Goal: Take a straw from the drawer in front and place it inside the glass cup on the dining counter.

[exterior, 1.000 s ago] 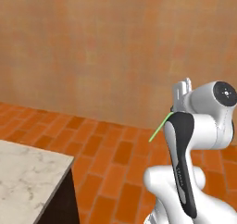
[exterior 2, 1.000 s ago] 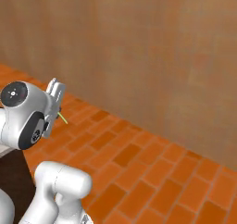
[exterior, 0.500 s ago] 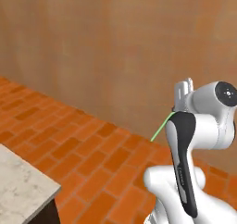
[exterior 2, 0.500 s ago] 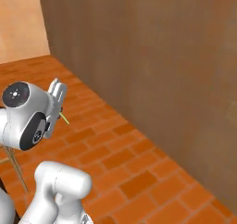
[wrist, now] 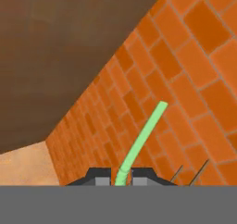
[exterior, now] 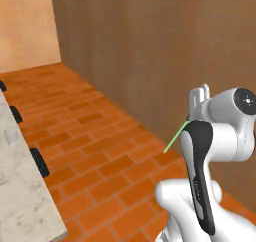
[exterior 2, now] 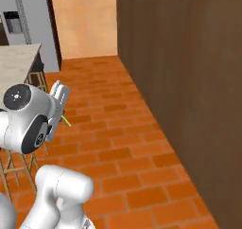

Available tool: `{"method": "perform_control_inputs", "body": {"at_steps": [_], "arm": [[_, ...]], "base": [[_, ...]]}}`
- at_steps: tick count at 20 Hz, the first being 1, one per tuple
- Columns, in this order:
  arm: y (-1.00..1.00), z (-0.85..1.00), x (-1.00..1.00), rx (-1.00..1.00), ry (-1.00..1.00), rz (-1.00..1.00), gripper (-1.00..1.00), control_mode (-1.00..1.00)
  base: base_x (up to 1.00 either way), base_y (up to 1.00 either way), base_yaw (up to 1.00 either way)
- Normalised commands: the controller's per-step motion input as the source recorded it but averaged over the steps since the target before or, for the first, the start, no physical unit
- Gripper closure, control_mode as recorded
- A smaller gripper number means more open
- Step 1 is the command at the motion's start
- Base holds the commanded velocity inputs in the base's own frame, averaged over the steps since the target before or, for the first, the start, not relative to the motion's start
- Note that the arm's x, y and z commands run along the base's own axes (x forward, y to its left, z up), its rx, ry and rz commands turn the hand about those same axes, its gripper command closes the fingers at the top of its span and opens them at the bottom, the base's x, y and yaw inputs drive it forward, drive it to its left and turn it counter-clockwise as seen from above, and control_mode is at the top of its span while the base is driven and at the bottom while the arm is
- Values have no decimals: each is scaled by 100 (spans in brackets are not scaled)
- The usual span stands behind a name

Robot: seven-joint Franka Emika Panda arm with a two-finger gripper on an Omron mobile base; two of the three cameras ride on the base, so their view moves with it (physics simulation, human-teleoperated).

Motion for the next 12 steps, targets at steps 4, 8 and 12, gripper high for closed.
{"method": "perform_control_inputs", "body": {"at_steps": [4, 8, 12], "arm": [[0, 0, 0, 0, 0, 0, 100, 100], [0, 0, 0, 0, 0, 0, 100, 100], [0, 0, 0, 0, 0, 0, 100, 100]], "base": [[95, -33, 67], [84, -38, 69], [65, -45, 71]]}}
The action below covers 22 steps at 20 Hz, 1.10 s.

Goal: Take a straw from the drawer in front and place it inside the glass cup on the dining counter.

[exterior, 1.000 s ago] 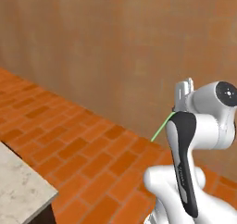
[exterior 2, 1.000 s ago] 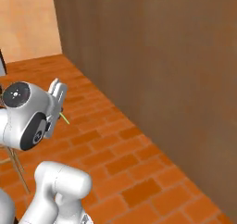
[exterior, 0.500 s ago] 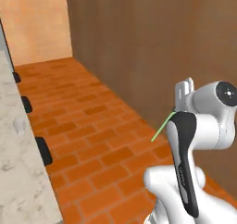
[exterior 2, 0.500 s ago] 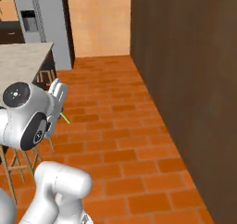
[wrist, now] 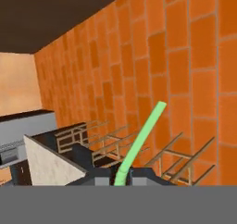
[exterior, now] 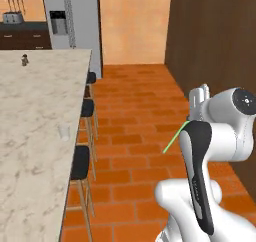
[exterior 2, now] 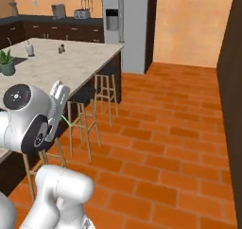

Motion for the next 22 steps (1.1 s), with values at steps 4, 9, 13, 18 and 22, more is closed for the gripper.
{"method": "perform_control_inputs", "body": {"at_steps": [4, 9, 13, 18, 22], "arm": [[0, 0, 0, 0, 0, 0, 100, 100], [0, 0, 0, 0, 0, 0, 100, 100], [0, 0, 0, 0, 0, 0, 100, 100], [0, 0, 0, 0, 0, 0, 100, 100], [0, 0, 0, 0, 0, 0, 100, 100]], "base": [[52, -50, 71], [47, -58, 68], [44, -61, 66], [42, -63, 66], [12, -69, 66]]}}
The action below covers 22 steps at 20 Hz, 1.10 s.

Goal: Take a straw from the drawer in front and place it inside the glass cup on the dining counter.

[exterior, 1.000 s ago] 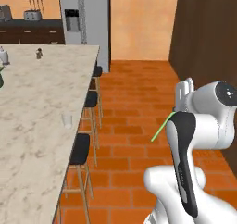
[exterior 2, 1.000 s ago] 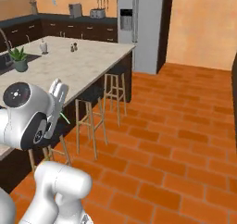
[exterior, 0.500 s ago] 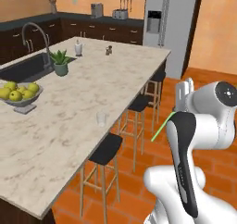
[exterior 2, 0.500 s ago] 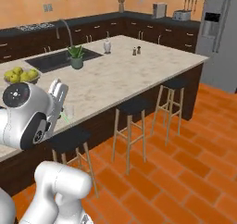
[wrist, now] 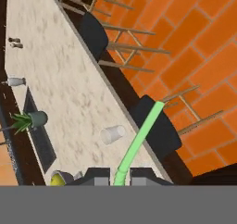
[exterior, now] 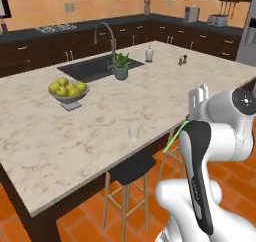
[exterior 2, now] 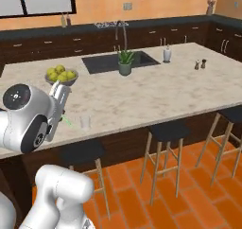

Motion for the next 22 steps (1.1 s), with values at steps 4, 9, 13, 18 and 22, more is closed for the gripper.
{"method": "perform_control_inputs", "body": {"at_steps": [4, 9, 13, 18, 22], "arm": [[0, 0, 0, 0, 0, 0, 100, 100], [0, 0, 0, 0, 0, 0, 100, 100], [0, 0, 0, 0, 0, 0, 100, 100], [0, 0, 0, 0, 0, 0, 100, 100], [0, 0, 0, 0, 0, 0, 100, 100]], "base": [[0, -72, 62], [4, -59, 58], [9, -46, 54], [18, -40, 52], [25, -61, 47]]}}
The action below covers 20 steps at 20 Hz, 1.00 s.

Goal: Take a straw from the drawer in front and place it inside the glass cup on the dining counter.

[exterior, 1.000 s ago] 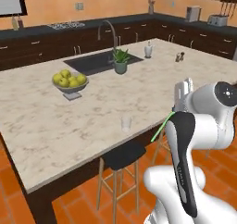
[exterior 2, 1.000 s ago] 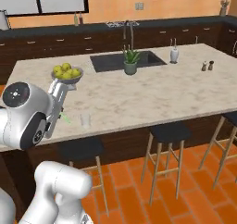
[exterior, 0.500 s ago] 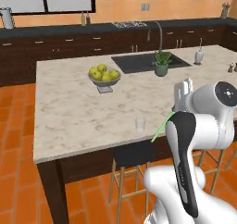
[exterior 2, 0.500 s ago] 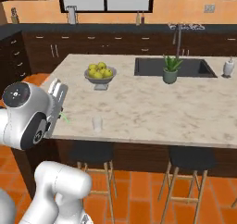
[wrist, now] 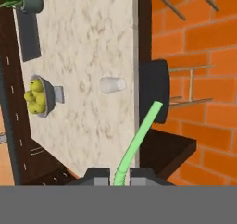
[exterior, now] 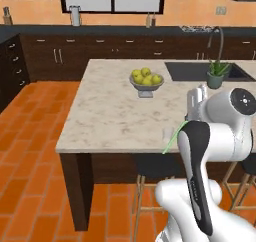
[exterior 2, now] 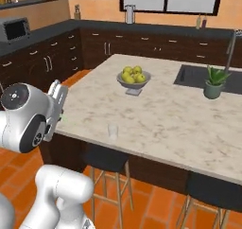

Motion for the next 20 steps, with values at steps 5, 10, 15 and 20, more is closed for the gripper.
{"method": "perform_control_inputs", "body": {"at_steps": [5, 10, 15, 20], "arm": [[0, 0, 0, 0, 0, 0, 100, 100], [0, 0, 0, 0, 0, 0, 100, 100], [-9, -10, 1, 0, 0, 7, 100, -100], [-1, -56, 0, -36, 0, 32, 100, -100]], "base": [[26, -83, 43], [45, -82, 42], [34, -52, 31], [0, 0, 0]]}}
